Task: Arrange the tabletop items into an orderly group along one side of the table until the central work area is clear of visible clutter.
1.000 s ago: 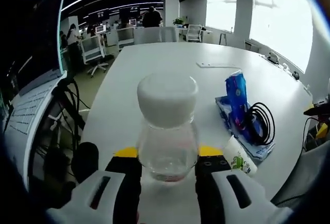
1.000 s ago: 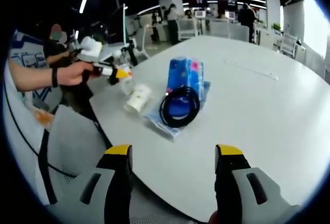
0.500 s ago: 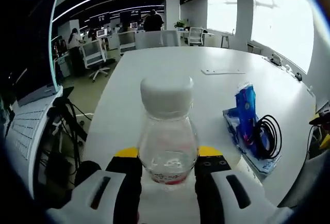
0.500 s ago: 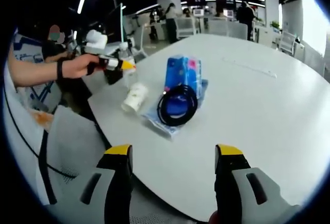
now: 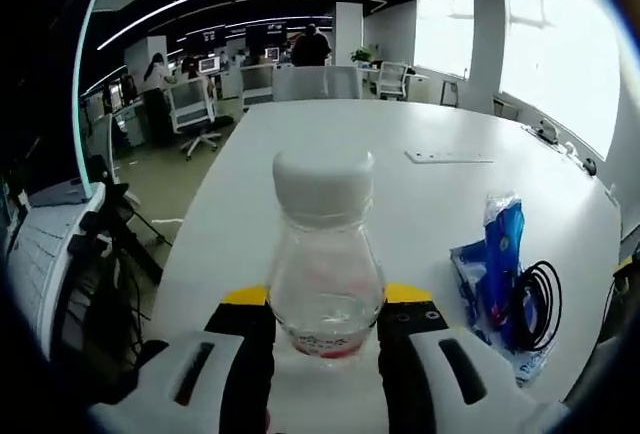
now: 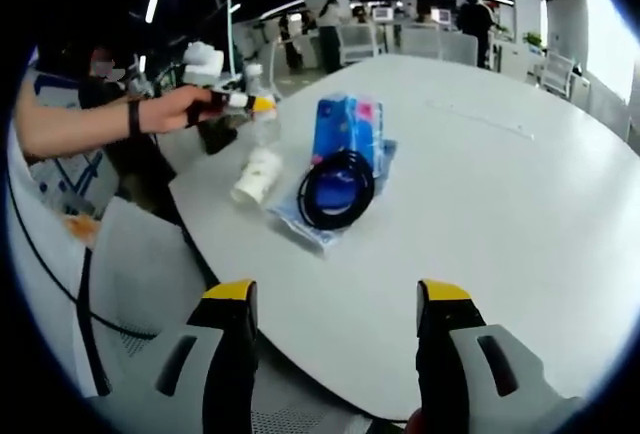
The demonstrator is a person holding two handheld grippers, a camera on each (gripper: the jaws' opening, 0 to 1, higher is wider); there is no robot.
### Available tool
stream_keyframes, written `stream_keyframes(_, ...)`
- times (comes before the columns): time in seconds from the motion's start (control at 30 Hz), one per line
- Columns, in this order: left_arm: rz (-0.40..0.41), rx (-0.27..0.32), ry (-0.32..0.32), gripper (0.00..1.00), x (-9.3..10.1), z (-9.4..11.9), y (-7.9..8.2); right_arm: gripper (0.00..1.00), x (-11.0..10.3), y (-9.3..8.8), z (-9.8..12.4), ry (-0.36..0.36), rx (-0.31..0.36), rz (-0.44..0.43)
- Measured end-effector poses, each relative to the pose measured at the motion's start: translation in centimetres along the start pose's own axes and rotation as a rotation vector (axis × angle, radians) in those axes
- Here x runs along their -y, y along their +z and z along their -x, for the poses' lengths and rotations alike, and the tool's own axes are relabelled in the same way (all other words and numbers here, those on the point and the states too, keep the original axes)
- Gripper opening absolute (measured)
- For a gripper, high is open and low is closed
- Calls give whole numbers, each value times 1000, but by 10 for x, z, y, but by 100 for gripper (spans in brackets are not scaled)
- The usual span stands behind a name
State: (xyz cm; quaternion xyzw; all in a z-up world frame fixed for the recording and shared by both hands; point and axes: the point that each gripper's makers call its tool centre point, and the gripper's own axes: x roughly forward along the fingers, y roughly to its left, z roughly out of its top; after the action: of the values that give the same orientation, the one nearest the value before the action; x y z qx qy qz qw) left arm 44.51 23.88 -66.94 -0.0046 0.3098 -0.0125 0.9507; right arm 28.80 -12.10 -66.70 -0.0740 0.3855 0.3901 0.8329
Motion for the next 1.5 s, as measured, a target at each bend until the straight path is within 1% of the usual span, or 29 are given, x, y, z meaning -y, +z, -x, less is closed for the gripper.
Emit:
stream_keyframes(0.23, 16, 20, 22, 39, -2, -19, 8, 63, 7, -3, 0, 2, -23, 2)
stream_keyframes(0.27, 14, 36, 27, 39, -3, -22, 12, 63, 8, -3, 0, 3, -24, 1)
stream_keyframes(0.37, 29, 36, 34, 39, -5, -27, 15, 63, 10, -2, -1, 4, -28, 2)
stream_keyframes(0.53, 42, 51, 71, 39, -9, -35, 19, 63, 13, -1, -5, 9, -36, 5)
stream_keyframes(0.73, 92, 84, 134, 40, -12, -39, 19, 63, 14, 3, -8, 13, -33, 3)
stream_keyframes(0.9, 69, 86, 165, 40, -8, -42, 19, 63, 13, 4, -11, 19, -36, 8)
stream_keyframes(1.03, 82, 91, 187, 40, -9, -42, 20, 63, 14, 5, -11, 18, -31, 5)
stream_keyframes(1.37, 87, 75, 196, 41, -9, -39, 19, 63, 13, 2, -11, 19, -37, 4)
stream_keyframes(1.43, 94, 75, 191, 44, -8, -38, 19, 63, 12, 4, -11, 23, -27, 3)
stream_keyframes(1.5, 91, 70, 182, 52, -7, -38, 19, 61, 10, 6, -11, 27, -20, 12)
